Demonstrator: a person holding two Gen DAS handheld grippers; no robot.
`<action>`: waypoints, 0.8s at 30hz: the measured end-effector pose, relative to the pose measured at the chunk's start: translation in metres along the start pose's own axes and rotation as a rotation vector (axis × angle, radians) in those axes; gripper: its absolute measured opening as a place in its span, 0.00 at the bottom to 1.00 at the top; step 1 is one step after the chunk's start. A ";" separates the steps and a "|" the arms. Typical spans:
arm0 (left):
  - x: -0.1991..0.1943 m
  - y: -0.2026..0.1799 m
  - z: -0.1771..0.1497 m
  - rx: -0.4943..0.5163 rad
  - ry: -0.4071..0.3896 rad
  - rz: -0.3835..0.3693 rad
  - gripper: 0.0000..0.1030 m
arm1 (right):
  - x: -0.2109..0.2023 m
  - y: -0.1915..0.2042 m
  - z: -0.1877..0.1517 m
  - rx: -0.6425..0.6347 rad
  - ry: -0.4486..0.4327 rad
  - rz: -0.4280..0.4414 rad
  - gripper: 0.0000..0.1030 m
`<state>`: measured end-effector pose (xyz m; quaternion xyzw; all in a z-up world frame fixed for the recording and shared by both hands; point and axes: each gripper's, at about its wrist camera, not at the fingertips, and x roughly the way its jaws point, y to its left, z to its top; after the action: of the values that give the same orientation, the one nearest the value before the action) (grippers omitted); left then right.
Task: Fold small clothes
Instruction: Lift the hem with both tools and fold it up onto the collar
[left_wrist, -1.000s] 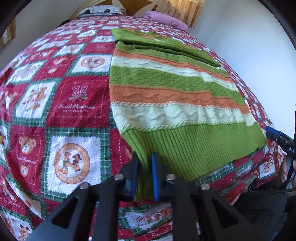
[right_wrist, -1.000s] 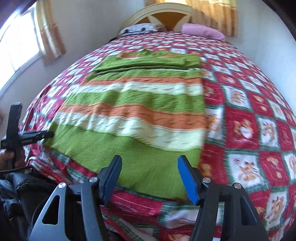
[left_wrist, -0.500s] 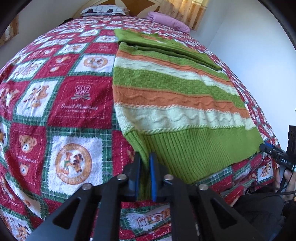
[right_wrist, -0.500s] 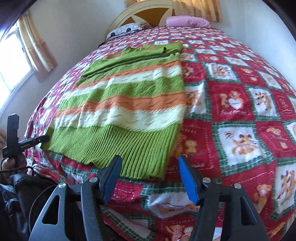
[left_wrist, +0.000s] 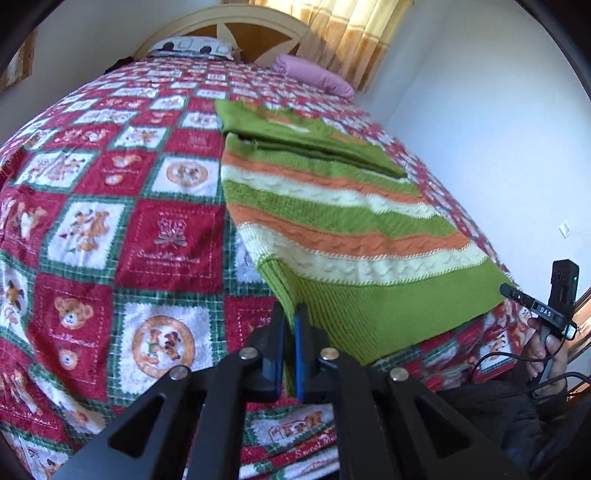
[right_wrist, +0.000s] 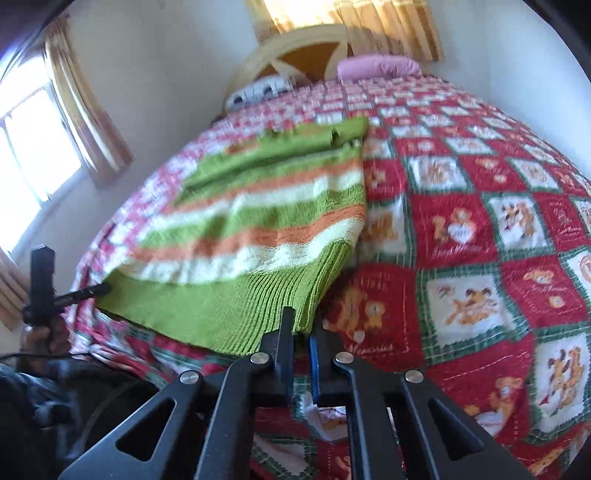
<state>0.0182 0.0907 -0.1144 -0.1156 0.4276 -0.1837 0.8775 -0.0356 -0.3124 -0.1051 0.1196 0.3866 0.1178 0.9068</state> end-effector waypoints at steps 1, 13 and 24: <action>0.000 0.000 0.000 -0.002 -0.001 -0.002 0.04 | -0.002 0.000 0.000 0.001 -0.003 0.003 0.05; 0.016 0.009 0.003 -0.045 0.036 -0.047 0.04 | 0.010 -0.020 0.001 0.119 0.014 0.100 0.05; 0.004 0.010 0.070 -0.030 -0.076 -0.072 0.04 | -0.002 0.010 0.085 0.013 -0.139 0.082 0.05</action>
<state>0.0786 0.1013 -0.0783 -0.1509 0.3924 -0.2044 0.8840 0.0238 -0.3143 -0.0428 0.1491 0.3183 0.1434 0.9251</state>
